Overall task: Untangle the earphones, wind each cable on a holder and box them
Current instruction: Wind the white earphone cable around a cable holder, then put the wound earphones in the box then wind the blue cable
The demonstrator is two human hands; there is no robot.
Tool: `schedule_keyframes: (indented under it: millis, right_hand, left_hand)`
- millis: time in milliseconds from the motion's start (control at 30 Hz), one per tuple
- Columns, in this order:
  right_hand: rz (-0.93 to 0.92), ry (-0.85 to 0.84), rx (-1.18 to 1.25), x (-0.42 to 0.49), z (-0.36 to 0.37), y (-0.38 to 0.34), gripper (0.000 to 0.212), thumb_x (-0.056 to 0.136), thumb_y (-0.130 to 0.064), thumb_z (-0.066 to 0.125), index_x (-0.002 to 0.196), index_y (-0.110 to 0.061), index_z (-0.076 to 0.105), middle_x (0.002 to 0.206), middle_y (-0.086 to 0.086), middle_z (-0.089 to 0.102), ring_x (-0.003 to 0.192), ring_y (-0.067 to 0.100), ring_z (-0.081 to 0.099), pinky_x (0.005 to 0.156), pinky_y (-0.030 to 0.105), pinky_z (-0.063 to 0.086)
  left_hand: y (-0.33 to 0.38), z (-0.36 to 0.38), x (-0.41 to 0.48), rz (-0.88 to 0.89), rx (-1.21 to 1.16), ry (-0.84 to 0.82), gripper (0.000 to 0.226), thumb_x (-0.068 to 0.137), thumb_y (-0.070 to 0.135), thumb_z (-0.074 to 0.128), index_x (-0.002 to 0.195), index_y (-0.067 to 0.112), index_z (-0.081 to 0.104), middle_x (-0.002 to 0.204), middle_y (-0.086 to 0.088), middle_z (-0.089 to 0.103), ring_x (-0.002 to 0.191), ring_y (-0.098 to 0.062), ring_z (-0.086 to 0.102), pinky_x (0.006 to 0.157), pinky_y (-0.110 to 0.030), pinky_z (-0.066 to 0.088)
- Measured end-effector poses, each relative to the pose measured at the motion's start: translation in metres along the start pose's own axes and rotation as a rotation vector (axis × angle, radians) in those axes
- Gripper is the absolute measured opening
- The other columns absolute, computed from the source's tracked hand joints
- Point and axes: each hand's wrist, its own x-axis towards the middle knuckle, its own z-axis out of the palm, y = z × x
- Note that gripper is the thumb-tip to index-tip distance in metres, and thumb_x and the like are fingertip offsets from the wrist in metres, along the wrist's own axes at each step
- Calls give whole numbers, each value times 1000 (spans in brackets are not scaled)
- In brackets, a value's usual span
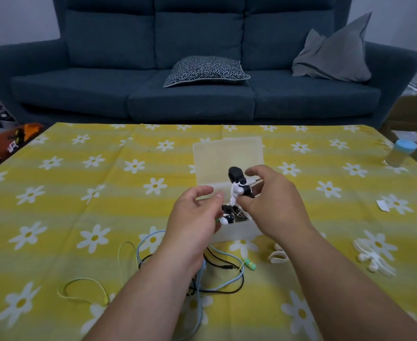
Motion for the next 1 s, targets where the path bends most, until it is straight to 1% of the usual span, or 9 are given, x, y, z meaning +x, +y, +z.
schedule_keyframes:
  millis: [100, 167, 267, 367, 467, 600, 700, 900, 1000]
  right_hand:
    - [46, 53, -86, 9, 1, 8, 40, 85, -32, 72, 123, -30, 58, 89, -3, 69, 81, 18, 64, 60, 29, 45]
    - [89, 90, -208, 14, 1, 16, 34, 86, -34, 71, 118, -28, 62, 97, 0, 71, 86, 23, 62, 64, 30, 44]
    - [134, 88, -358, 17, 3, 23, 26, 87, -30, 67, 112, -26, 63, 99, 3, 70, 81, 25, 50, 65, 30, 38]
    - [128, 76, -452, 19, 9, 23, 19, 86, -20, 63, 104, -25, 65, 90, 3, 67, 76, 27, 48, 62, 29, 35]
    - [143, 52, -544, 20, 14, 21, 10, 86, -20, 61, 96, -21, 64, 77, 2, 53, 73, 29, 49, 61, 28, 34]
    - [174, 11, -623, 17, 15, 16, 9, 88, -19, 60, 87, -18, 51, 67, -1, 37, 73, 29, 47, 61, 28, 33]
    - [195, 14, -646, 16, 14, 12, 15, 88, -20, 60, 86, -19, 44, 72, 0, 40, 74, 29, 47, 64, 27, 34]
    - [249, 0, -692, 15, 12, 6, 17, 87, -19, 61, 86, -19, 44, 66, -2, 35, 74, 27, 49, 64, 27, 36]
    - [246, -39, -680, 15, 8, 1, 17, 87, -19, 61, 87, -18, 44, 70, -1, 40, 76, 26, 49, 65, 28, 38]
  left_hand:
    - [-1, -1, 3, 15, 26, 29, 20, 90, 16, 66, 110, 20, 65, 76, 0, 61, 89, -26, 69, 85, -46, 57]
    - [-1, -2, 4, 14, 25, 37, 21, 90, 10, 64, 109, 18, 65, 73, 2, 58, 79, -21, 64, 83, -45, 57]
    - [0, -6, 6, 12, 16, 43, 20, 88, 6, 63, 105, 18, 65, 74, 1, 59, 78, -19, 62, 81, -42, 58]
    - [1, -12, 7, 11, 12, 42, 19, 87, 5, 63, 101, 18, 66, 79, -2, 62, 80, -20, 63, 82, -43, 58]
    - [3, -16, 7, 10, 3, 34, 17, 87, 4, 63, 98, 17, 67, 81, -5, 65, 82, -23, 65, 81, -42, 57]
    - [6, -21, 6, 9, -1, 32, 16, 87, 5, 64, 95, 18, 68, 81, -6, 66, 83, -23, 66, 79, -40, 57]
    - [9, -24, 5, 8, -1, 34, 15, 87, 5, 64, 93, 18, 68, 81, -6, 67, 82, -24, 67, 81, -42, 57]
    - [13, -28, 2, 5, -8, 28, 13, 87, 5, 64, 91, 16, 69, 79, -5, 67, 78, -21, 66, 81, -41, 57]
    - [14, -27, 1, 4, -18, 30, 13, 87, 4, 64, 91, 16, 68, 80, -6, 67, 77, -21, 66, 81, -40, 57]
